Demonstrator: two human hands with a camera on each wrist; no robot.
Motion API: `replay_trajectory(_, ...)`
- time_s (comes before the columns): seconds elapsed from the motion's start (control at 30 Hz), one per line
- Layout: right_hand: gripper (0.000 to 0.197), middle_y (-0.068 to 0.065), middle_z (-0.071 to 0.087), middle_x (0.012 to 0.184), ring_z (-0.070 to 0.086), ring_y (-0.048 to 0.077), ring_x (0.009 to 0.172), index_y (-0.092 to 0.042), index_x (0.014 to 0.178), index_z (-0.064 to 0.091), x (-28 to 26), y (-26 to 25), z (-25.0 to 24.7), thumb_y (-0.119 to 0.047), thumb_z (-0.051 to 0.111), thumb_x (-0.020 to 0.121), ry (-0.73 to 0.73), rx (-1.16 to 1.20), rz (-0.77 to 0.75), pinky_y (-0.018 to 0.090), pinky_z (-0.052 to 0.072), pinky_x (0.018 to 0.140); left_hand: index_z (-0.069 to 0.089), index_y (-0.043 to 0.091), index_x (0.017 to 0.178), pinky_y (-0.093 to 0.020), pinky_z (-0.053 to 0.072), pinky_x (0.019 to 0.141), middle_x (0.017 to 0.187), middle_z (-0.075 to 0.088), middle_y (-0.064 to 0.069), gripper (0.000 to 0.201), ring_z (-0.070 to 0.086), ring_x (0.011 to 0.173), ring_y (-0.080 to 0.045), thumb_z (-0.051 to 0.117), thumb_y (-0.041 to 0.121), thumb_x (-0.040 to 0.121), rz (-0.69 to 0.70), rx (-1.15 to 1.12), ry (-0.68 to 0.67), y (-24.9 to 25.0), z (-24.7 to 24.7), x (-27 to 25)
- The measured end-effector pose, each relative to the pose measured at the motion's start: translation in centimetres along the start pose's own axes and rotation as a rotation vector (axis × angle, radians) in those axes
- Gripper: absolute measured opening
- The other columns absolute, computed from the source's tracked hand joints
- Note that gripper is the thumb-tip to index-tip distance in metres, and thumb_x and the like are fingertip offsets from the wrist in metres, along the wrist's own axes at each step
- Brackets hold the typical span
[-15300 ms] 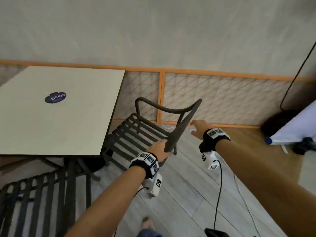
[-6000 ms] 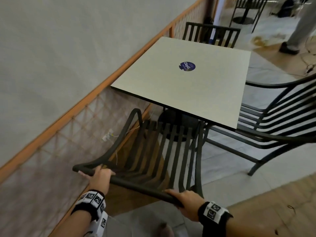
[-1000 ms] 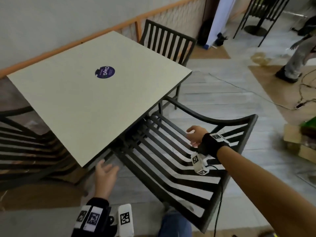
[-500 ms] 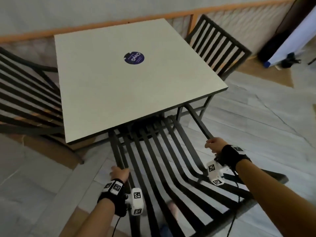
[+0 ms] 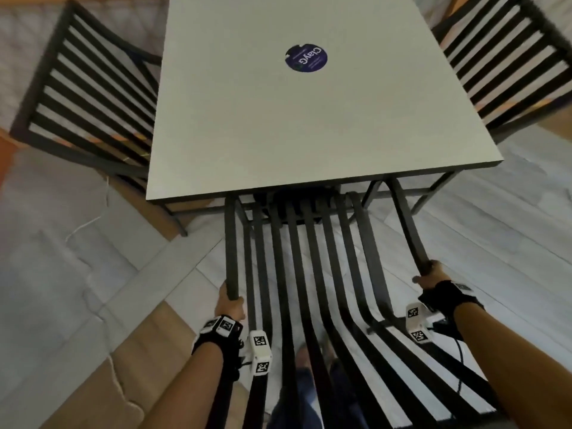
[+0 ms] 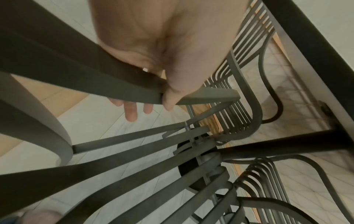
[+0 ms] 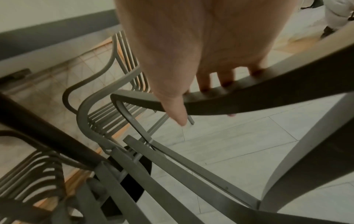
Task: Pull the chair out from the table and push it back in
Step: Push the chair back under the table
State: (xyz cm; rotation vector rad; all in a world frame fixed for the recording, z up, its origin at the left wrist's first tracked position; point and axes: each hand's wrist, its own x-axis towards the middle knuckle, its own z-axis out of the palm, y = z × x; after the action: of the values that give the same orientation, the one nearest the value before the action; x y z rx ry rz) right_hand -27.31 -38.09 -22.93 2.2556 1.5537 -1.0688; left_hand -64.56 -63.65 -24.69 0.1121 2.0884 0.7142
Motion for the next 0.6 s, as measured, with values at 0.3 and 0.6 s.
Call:
replay_trajectory(0.3, 0.042, 0.009, 0.043, 0.061, 0.041, 0.022, 0.05, -0.009, 0.133, 0.039, 2.1, 1.6, 0.0, -0.018, 0.054, 0.095, 0.012, -0.099, -0.058, 0.027, 0.028, 0.047, 0.026, 0.03, 0.148, -0.029, 0.045, 0.055, 0.122, 0.057, -0.025, 0.069, 0.053, 0.086, -0.031, 0.047, 0.001, 0.089, -0.001, 0.01, 0.045, 0.2, 0.7, 0.5)
replay_trajectory(0.6, 0.04, 0.013, 0.043, 0.062, 0.042, 0.023, 0.051, -0.007, 0.131, 0.038, 2.3, 1.9, -1.3, -0.018, 0.052, 0.096, 0.021, -0.136, -0.027, 0.029, 0.025, 0.046, 0.026, 0.033, 0.148, -0.027, 0.047, 0.054, 0.128, 0.055, -0.021, 0.068, 0.054, 0.084, -0.028, 0.052, 0.004, 0.092, -0.021, -0.017, -0.017, 1.3, 1.4, 0.3)
